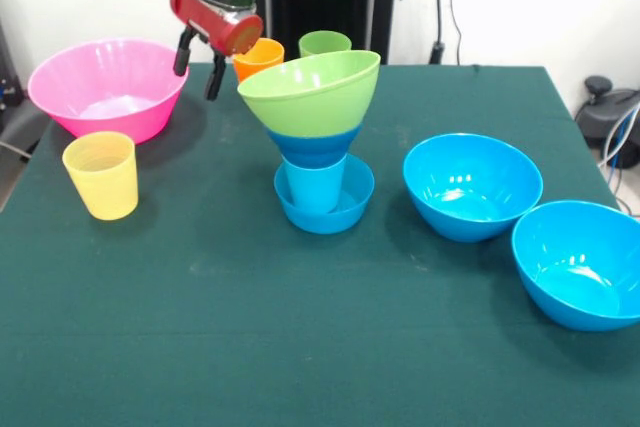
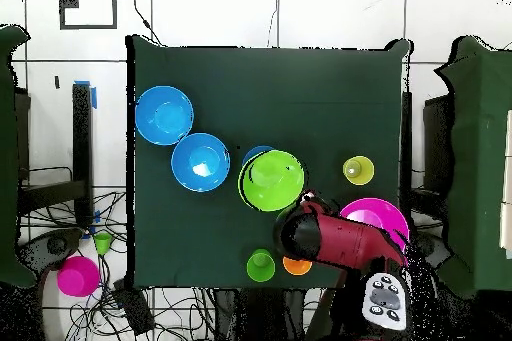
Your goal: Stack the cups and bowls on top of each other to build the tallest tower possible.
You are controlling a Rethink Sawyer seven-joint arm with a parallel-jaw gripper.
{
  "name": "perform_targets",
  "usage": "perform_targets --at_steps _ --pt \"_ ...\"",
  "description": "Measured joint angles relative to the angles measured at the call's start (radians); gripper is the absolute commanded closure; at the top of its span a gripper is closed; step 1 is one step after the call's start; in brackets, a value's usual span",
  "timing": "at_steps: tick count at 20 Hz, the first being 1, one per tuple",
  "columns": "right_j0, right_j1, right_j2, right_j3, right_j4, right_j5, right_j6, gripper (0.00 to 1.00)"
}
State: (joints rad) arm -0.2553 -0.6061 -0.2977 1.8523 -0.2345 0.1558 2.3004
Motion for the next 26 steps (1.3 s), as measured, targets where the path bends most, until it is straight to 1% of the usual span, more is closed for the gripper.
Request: perform_targets --at_steps 4,9,18,26 --pt "0.000 0.042 -0.001 0.000 -0.008 -0.015 0.000 0.00" --pt "0.013 0.074 -0.020 -0.001 -0.016 -0.021 0.000 0.00" --pt "0.021 0.081 -0.055 -0.001 -0.052 -0.021 0.000 0.00" --pt "0.005 0.083 -0.066 -0.002 -0.069 -0.021 0.000 0.00"
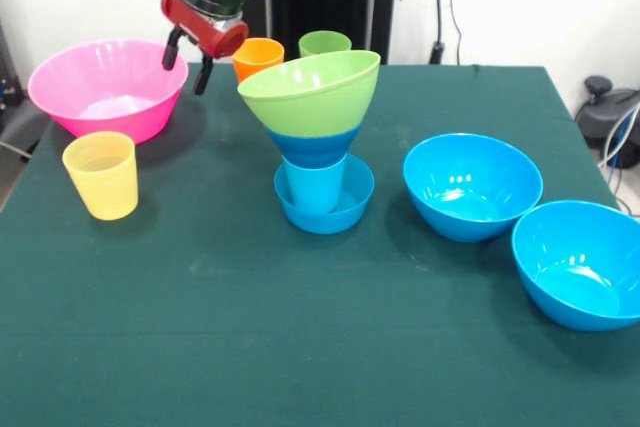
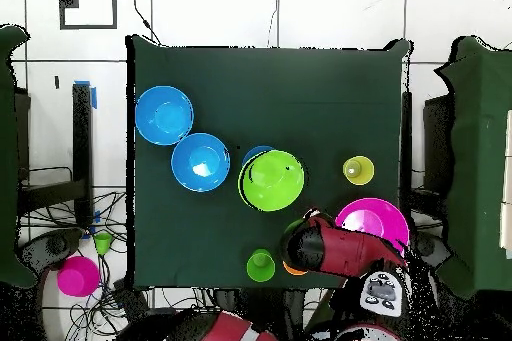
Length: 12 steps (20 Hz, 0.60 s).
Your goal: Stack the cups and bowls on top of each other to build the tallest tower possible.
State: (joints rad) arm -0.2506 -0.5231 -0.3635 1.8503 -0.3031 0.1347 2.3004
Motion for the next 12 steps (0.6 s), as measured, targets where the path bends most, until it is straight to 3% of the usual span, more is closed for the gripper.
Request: perform_targets --at_steps 12 --pt "-0.028 0.092 0.000 -0.029 -0.025 -0.027 0.000 0.00"
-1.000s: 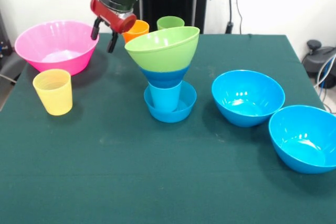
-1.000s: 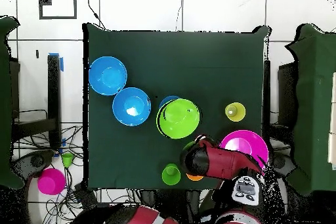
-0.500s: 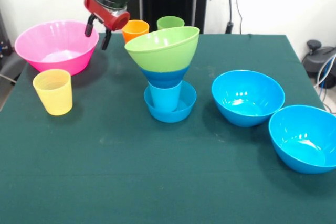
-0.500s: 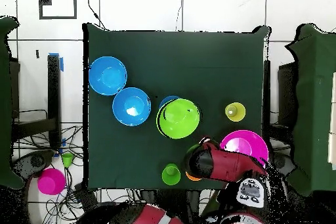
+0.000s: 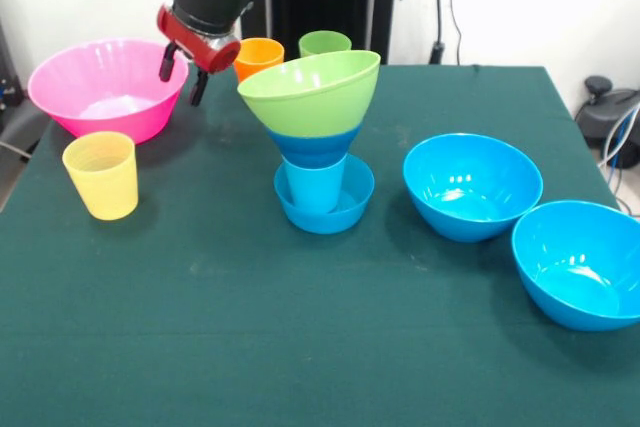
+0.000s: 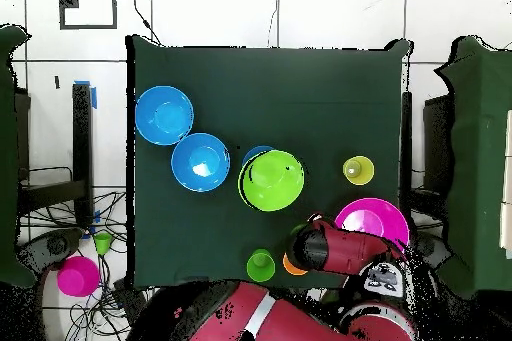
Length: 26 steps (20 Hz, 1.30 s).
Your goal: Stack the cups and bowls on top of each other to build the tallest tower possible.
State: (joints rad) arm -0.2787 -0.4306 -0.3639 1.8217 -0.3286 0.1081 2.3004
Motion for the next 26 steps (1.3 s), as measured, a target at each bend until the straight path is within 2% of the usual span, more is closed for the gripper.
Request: perform_targets --at_steps 11,12,26 --pt "-0.003 0.056 -0.002 -0.024 -0.007 -0.012 0.000 0.00" --pt "-0.003 0.060 -0.003 -0.029 -0.008 -0.012 0.000 1.00" --pt "-0.011 0.053 -0.015 -0.059 -0.032 -0.012 0.000 1.00"
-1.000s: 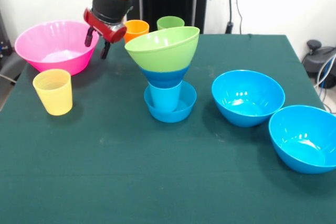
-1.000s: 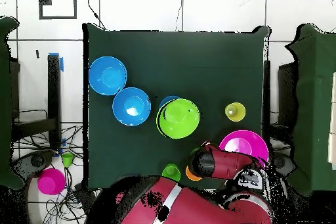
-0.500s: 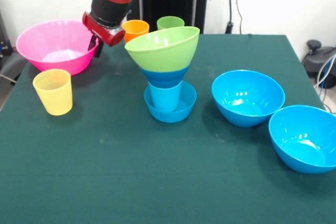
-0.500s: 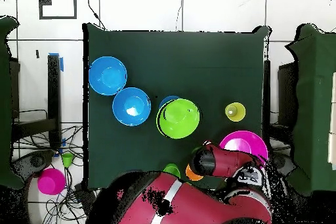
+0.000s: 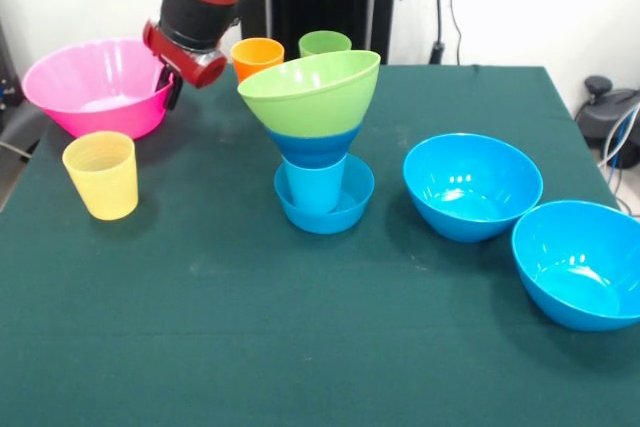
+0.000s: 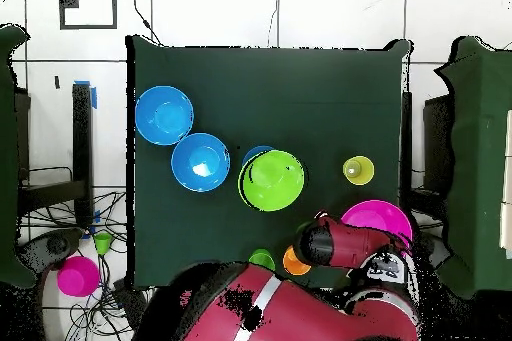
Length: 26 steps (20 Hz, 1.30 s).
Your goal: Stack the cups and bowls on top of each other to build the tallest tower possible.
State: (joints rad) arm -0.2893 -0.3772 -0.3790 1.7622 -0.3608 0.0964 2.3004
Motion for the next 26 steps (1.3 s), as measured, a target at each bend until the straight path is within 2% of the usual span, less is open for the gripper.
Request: perform_targets --at_steps 8,14,20,21,26 --pt "-0.026 -0.061 0.014 0.000 -0.012 0.009 0.000 1.00" --pt "-0.044 -0.150 0.042 0.001 -0.012 0.089 0.000 1.00" --pt "-0.049 -0.242 0.082 0.000 -0.012 0.275 0.000 1.00" --pt "-0.050 -0.266 0.096 -0.002 -0.012 0.343 0.000 1.00" --pt "-0.050 -0.311 0.133 -0.006 -0.013 0.478 0.000 1.00"
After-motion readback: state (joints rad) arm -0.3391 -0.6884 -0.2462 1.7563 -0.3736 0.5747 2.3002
